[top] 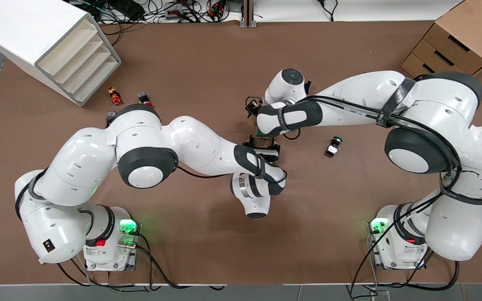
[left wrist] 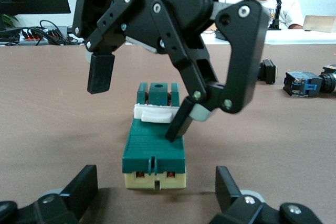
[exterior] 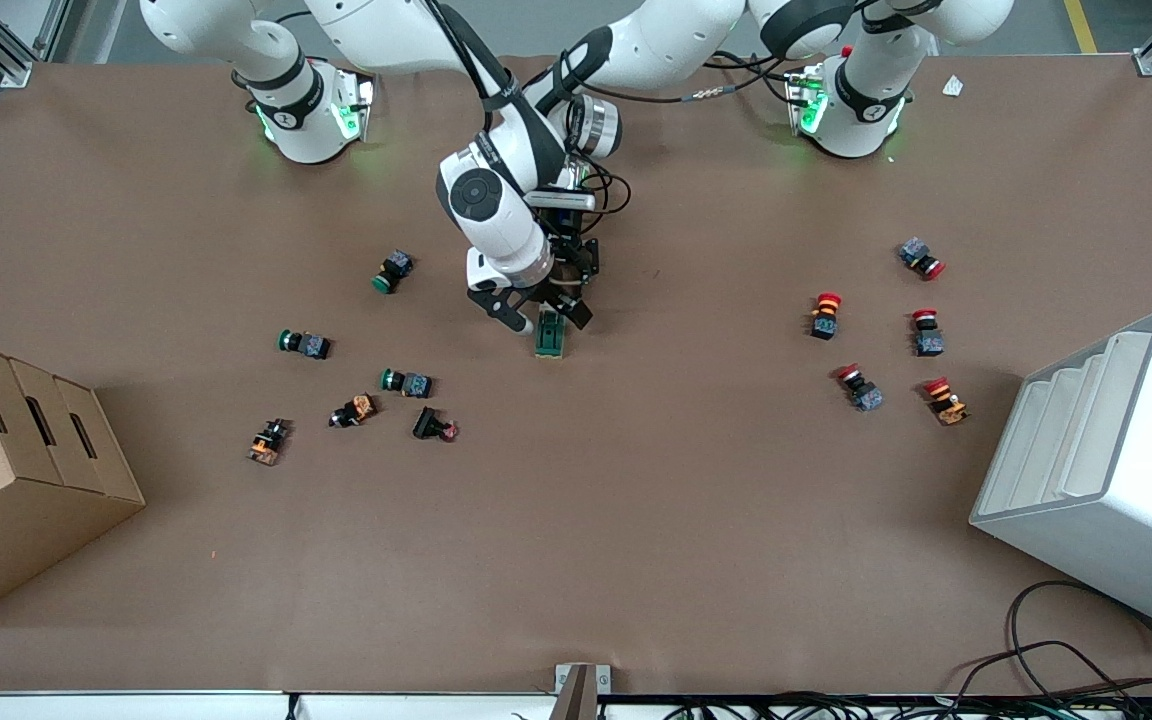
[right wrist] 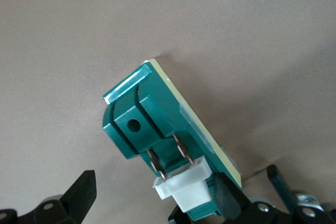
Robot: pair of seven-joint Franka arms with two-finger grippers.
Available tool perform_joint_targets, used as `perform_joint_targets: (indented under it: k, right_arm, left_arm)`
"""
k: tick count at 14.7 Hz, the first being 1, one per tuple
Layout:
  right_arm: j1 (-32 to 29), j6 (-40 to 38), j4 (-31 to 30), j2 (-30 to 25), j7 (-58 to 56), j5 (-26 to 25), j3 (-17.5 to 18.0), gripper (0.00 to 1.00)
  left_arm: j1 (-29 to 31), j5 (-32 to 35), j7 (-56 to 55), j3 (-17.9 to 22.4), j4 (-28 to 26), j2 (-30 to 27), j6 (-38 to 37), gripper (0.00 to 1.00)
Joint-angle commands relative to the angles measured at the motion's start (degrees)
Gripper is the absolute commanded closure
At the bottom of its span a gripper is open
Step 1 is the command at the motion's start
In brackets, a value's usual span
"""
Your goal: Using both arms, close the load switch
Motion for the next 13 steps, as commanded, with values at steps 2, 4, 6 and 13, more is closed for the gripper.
perform_joint_targets:
  k: [2,4,6,13]
  right_arm:
    - [-1.1,0.1,2.4,0.7,-0.3,1.4,-0.3,0.00]
    - [-2.1,-1.3,3.8,0.6,-0.4,1.3,-0.3,0.00]
    - [-3.5,-4.0,5.6,0.6,-0.4,1.3,-0.4,0.00]
    - [-6.2,-9.5,10.4,0.9,-0.7,0.8,-0.5,0.00]
  left_arm:
    - [-0.3,0.8,-0.8,0.6,1.4,2.4,0.3,0.01]
    - [-0.3,0.8,-0.8,0.6,1.4,2.4,0.3,0.01]
    - [-0.3,0.8,-0.8,0.6,1.4,2.4,0.3,0.01]
    - [-0.1,0.7,-0.4,0.6,2.0,2.4,0.3,0.01]
